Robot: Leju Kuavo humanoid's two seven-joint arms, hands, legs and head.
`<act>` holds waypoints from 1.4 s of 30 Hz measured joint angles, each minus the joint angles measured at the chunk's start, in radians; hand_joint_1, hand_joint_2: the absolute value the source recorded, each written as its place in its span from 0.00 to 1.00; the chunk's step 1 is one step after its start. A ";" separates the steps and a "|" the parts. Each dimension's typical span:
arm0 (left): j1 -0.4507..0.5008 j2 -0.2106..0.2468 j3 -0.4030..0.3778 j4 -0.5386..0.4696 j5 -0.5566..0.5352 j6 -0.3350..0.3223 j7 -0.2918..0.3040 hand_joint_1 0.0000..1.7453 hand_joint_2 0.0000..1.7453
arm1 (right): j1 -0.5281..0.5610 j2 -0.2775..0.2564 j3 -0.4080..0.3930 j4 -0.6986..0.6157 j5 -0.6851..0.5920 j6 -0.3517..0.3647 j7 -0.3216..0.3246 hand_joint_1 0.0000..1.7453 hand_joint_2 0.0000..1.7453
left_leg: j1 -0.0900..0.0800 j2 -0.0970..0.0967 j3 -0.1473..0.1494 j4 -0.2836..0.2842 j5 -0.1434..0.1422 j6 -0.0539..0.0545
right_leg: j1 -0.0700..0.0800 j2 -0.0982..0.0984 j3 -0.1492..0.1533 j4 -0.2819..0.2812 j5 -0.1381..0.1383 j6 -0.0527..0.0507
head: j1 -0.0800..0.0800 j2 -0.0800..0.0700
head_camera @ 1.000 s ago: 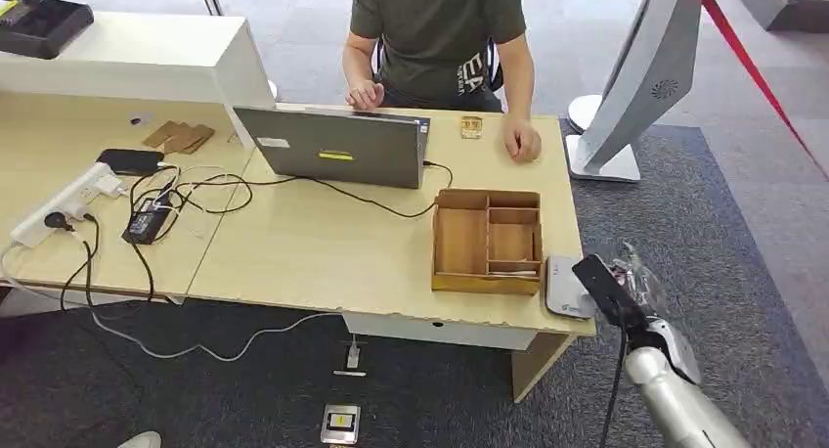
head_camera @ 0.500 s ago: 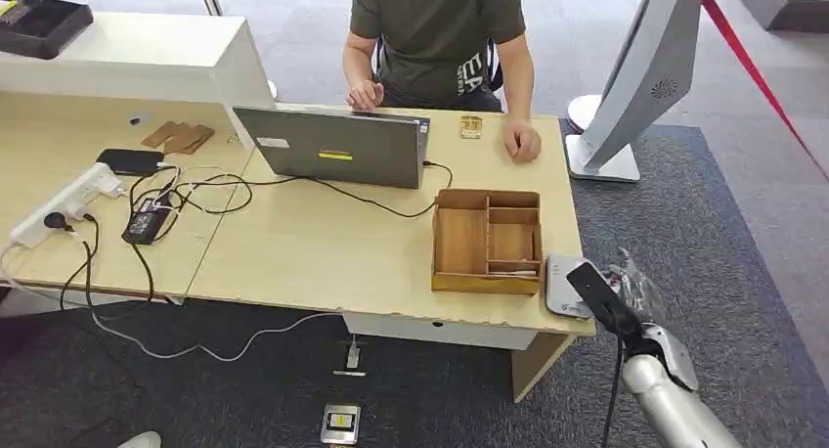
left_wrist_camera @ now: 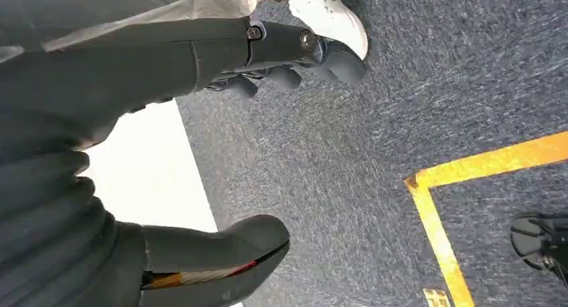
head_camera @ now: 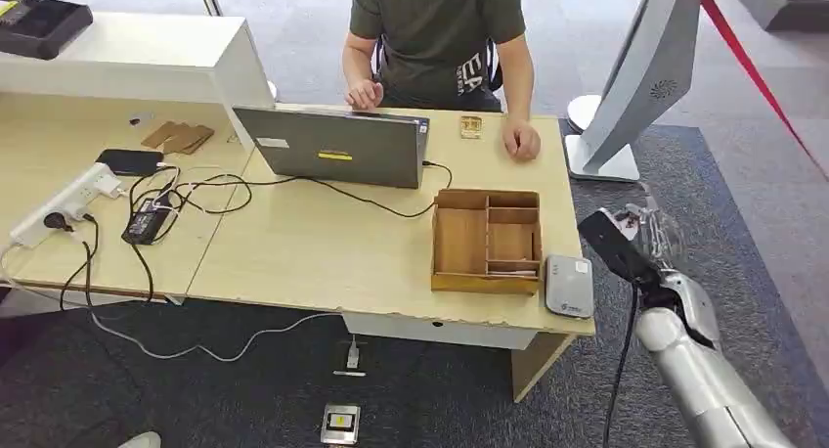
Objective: Pass the card to the sensor for recognition and then transmit it.
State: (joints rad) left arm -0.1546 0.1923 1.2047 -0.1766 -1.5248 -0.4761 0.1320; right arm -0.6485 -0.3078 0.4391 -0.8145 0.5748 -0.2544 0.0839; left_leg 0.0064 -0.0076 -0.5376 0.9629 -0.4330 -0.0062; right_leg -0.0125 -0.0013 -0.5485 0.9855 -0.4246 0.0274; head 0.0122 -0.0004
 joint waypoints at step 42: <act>-0.002 -0.005 -0.011 0.001 0.000 0.000 -0.013 0.00 1.00 | -0.318 0.242 0.070 0.363 -0.316 0.193 -0.140 0.00 1.00 | 0.000 0.000 -0.002 0.000 0.001 0.000 | 0.001 0.001 -0.002 0.001 0.000 0.000 | 0.000 0.000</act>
State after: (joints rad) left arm -0.1563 0.1873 1.1940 -0.1755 -1.5248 -0.4761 0.1190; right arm -0.9661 -0.0660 0.5093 -0.4513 0.2586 -0.0618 -0.0561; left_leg 0.0068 -0.0077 -0.5392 0.9628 -0.4323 -0.0062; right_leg -0.0118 -0.0006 -0.5501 0.9861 -0.4242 0.0270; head 0.0126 -0.0004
